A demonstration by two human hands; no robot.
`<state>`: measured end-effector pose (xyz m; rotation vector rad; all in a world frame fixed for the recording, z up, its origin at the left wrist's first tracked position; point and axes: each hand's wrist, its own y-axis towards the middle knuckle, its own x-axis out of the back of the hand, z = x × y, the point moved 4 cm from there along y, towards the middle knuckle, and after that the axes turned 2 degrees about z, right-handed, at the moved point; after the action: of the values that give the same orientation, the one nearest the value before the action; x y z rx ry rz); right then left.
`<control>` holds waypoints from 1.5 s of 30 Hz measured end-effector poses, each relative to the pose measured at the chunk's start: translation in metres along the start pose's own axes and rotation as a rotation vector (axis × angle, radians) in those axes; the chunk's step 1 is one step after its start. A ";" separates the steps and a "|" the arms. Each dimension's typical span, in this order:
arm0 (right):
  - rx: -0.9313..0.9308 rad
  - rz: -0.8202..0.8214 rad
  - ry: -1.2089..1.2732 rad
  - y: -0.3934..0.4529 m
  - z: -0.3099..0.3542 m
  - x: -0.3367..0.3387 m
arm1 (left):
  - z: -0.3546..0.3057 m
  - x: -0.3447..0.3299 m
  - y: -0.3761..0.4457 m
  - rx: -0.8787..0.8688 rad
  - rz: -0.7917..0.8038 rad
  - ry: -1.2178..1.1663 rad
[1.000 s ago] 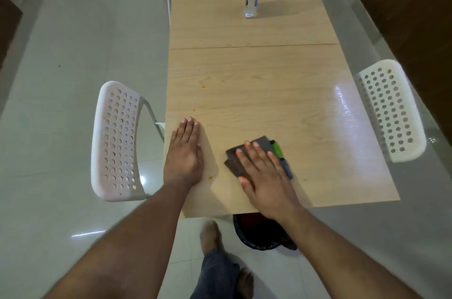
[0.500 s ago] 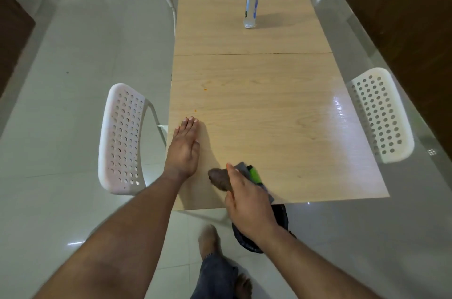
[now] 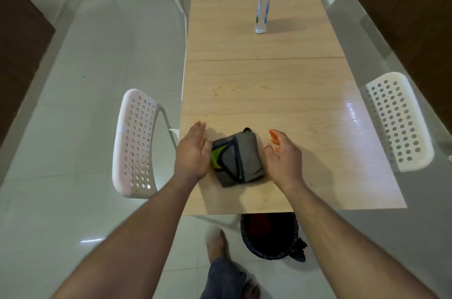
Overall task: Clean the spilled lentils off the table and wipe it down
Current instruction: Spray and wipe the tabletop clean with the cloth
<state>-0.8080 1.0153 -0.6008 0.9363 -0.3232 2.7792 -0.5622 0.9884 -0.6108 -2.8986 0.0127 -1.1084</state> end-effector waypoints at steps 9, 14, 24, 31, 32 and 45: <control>0.247 -0.072 -0.220 0.024 -0.022 -0.019 | -0.051 -0.098 -0.013 -0.251 0.160 0.508; 0.369 -0.108 -0.439 0.020 -0.029 -0.033 | -0.034 -0.091 0.046 -0.201 0.128 0.568; 0.394 0.025 -0.593 0.018 0.003 -0.052 | -0.004 -0.067 -0.106 0.026 0.075 0.585; 0.437 0.003 -0.587 0.036 0.021 -0.083 | 0.002 -0.062 -0.027 0.070 0.000 0.558; 0.444 0.003 -0.592 0.035 0.019 -0.086 | 0.004 -0.061 -0.015 0.092 -0.015 0.559; 0.457 0.030 -0.643 0.025 0.022 -0.085 | 0.009 -0.065 -0.135 0.419 -0.186 0.469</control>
<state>-0.7347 0.9757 -0.6395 1.9386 0.2360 2.5378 -0.6056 1.1248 -0.6552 -2.2594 -0.4259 -1.5732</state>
